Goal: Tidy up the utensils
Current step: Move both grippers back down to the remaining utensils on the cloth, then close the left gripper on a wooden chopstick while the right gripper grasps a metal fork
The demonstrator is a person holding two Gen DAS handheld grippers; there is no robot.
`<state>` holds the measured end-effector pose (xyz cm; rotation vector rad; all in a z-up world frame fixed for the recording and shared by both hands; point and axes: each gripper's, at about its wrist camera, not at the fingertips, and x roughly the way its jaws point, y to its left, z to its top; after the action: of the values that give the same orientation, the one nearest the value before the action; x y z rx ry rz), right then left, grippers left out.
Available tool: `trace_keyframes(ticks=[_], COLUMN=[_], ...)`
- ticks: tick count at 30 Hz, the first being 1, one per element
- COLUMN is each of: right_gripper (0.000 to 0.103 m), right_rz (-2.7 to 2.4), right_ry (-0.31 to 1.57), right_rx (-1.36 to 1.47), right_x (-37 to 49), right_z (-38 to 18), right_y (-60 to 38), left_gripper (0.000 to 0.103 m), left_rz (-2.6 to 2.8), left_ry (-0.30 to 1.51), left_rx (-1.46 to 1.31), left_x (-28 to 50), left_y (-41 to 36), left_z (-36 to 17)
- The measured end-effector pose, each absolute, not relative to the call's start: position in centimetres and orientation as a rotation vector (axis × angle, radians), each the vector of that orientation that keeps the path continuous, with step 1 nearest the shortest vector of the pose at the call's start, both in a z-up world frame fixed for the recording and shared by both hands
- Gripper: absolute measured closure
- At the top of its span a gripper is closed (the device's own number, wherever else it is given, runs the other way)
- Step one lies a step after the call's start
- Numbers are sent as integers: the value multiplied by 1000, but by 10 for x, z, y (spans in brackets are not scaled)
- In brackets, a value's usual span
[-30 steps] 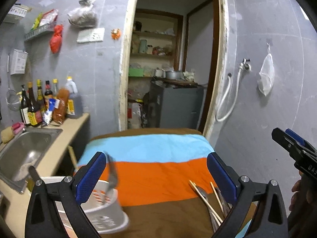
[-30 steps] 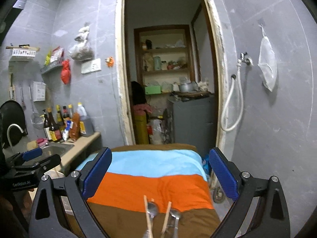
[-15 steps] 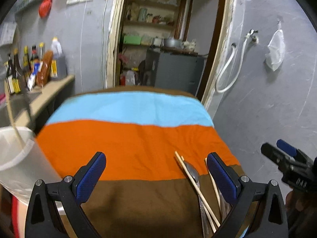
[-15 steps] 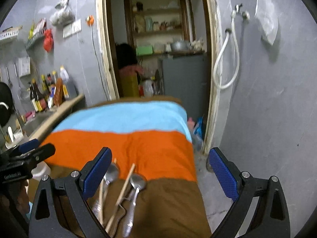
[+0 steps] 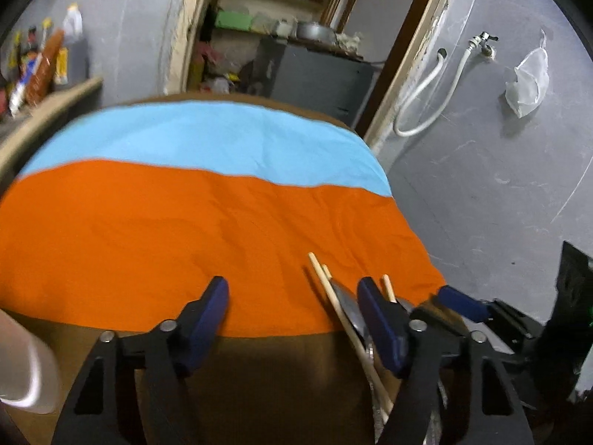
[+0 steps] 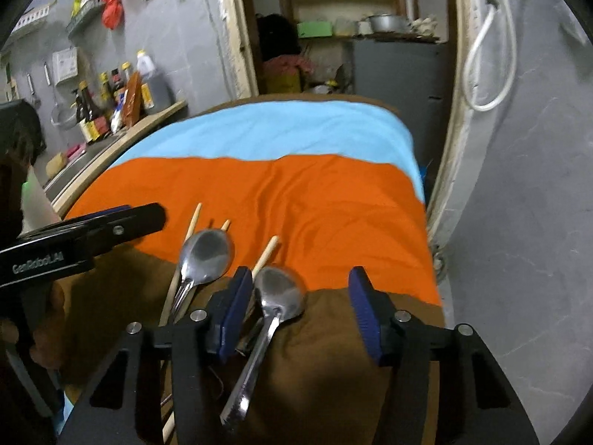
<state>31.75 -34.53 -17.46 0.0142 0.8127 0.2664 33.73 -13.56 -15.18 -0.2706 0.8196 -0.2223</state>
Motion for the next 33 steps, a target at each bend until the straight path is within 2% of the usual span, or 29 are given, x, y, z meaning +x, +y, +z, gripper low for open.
trace_keyframes(ticks=[2,5,9,11,17,21,33], right_gripper=[56,58,60,67,76,83,83], right_rz=[271,261,258,263,257,249,302], right_ry=[831,860,855,850,855,879,902], right_rx=[20,36,63,80,114,156,190], right_x=[322,327,327,325,322,324,339], right_z=[-178,-182,-182,-180,-180,-187,-197], right_y=[-344,-345,-350,-353,-366,-375,-378], left_gripper=[44,60,70,77,94,94,94], left_rz=[-270,-303,-311,-322,-324,-327,-365], left_ry=[867,922,934,941,968,982,1068], left_rx=[-316,-359,-408,-436,-446,-453,-458], left_x=[345,354,357,360,364,367,382], left_y=[-138,-141,-141,-140,-143,-143,-148], left_z=[-159,-170,-174,-175,-180,-181,-186])
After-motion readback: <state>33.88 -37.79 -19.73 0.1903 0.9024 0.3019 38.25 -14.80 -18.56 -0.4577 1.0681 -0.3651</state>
